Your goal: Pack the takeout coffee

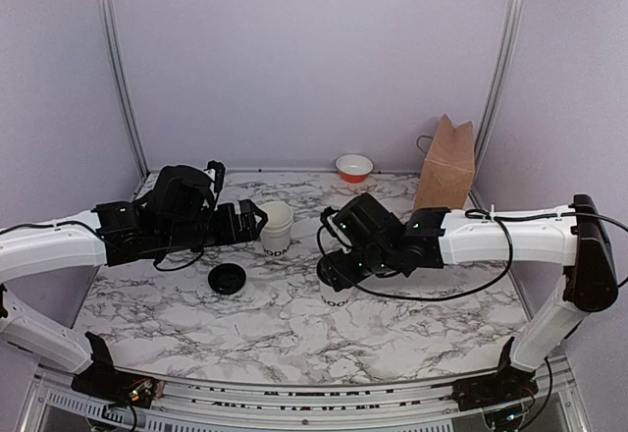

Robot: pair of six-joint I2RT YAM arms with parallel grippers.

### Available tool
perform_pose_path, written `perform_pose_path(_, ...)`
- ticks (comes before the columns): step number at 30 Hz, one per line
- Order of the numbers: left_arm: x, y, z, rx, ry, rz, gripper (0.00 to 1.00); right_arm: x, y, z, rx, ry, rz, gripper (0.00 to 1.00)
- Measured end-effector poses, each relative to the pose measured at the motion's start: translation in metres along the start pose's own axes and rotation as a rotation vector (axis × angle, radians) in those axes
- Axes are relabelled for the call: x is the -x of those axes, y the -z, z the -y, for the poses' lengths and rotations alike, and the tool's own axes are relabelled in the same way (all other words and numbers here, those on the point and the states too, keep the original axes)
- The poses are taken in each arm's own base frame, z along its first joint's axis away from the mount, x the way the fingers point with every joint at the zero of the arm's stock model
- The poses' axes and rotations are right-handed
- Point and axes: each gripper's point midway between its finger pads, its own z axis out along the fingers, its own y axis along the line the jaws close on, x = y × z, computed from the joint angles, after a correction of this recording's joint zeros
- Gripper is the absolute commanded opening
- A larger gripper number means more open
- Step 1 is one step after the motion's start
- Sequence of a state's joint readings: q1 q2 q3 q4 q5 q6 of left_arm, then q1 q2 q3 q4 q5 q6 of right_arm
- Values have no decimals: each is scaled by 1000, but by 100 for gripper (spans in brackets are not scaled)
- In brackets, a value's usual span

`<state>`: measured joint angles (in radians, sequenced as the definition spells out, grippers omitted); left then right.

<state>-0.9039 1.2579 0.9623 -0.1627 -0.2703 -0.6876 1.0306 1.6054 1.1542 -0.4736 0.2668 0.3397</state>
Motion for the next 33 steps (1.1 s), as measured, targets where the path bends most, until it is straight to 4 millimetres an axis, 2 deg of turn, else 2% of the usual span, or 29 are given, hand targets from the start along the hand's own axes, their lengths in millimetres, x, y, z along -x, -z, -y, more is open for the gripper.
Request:
perform_pose_path(9, -1, -1, 0, 2, -1, -3, 99, 0, 1, 5, -28, -27, 3, 70)
perform_pose_path(16, -1, -2, 0, 5, -3, -6, 99, -5, 17, 31, -85, -90, 23, 70)
perform_pose_path(20, -2, -3, 0, 7, -5, -9, 99, -22, 25, 60, -133, -154, 15, 69)
perform_pose_path(21, -2, -4, 0, 9, -9, -11, 99, -24, 32, 77, -158, -197, 25, 69)
perform_pose_path(25, 2, -4, 3, 7, -24, -15, 99, -46, 44, 122, -259, -303, 11, 69)
perform_pose_path(29, 7, -6, 7, 0, -35, -13, 99, -75, 62, 179, -387, -454, 0, 69)
perform_pose_path(33, 12, -9, 10, -8, -43, -18, 99, -99, 80, 221, -480, -584, 9, 69)
